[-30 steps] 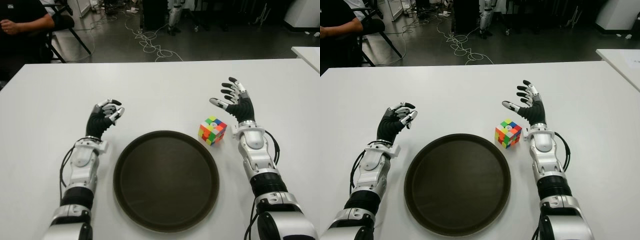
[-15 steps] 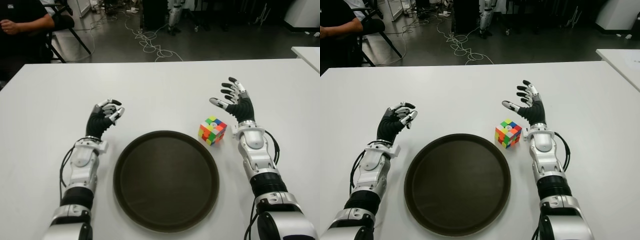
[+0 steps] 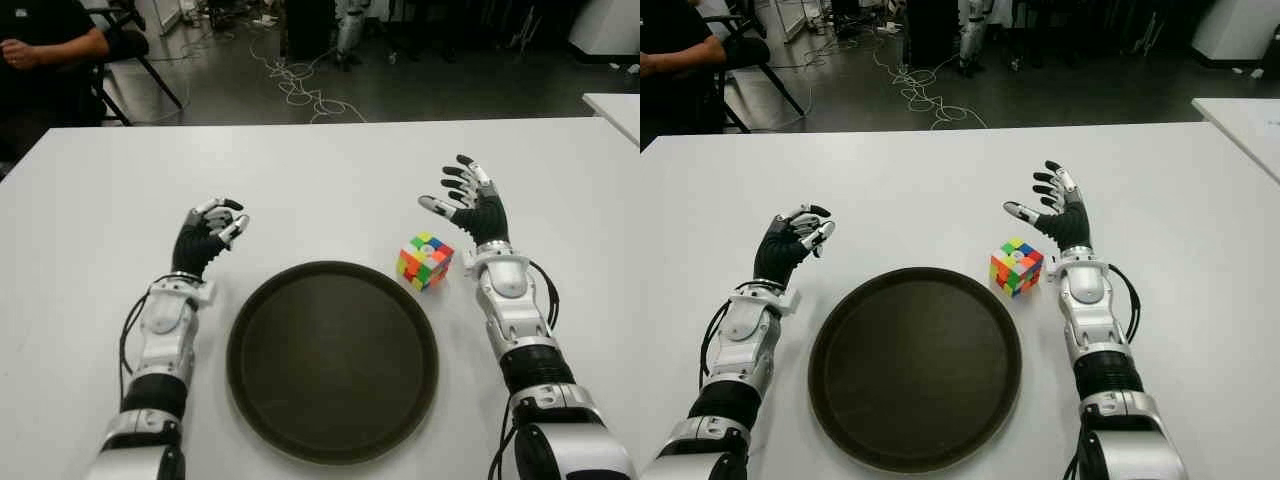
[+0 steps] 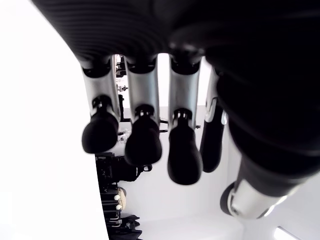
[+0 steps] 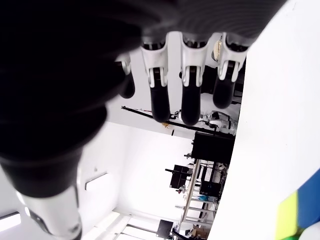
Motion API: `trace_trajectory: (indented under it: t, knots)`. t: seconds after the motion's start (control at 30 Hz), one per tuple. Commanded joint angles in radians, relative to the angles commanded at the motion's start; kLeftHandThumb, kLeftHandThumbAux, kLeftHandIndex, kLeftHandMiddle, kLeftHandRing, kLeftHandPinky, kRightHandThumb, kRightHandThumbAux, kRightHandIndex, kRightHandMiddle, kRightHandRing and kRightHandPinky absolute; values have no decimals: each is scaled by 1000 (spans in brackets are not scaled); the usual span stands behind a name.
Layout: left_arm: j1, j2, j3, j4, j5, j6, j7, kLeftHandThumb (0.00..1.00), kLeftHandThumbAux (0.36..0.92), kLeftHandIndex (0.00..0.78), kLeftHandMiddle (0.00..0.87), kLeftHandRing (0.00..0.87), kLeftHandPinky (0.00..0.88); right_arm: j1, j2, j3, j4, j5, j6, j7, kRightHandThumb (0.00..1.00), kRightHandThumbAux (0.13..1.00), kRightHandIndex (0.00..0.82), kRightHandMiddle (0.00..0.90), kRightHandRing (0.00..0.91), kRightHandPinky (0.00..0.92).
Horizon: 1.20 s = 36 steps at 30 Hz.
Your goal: Pick up the Rubik's Cube and put it in the plate
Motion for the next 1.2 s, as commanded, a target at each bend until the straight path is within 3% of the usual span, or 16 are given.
trace_trajectory:
  t: [0.67, 1.2]
  knots:
    - [3, -2, -3, 4, 0, -13, 0, 689, 717, 434, 760, 765, 738, 3, -5, 1, 5, 2, -5, 6, 0, 761, 139, 225, 207, 171]
    - [1, -1, -1, 10, -6, -18, -6, 687, 718, 434, 760, 765, 740, 2, -12, 15, 22, -34, -53, -16, 0, 759, 159, 243, 222, 191]
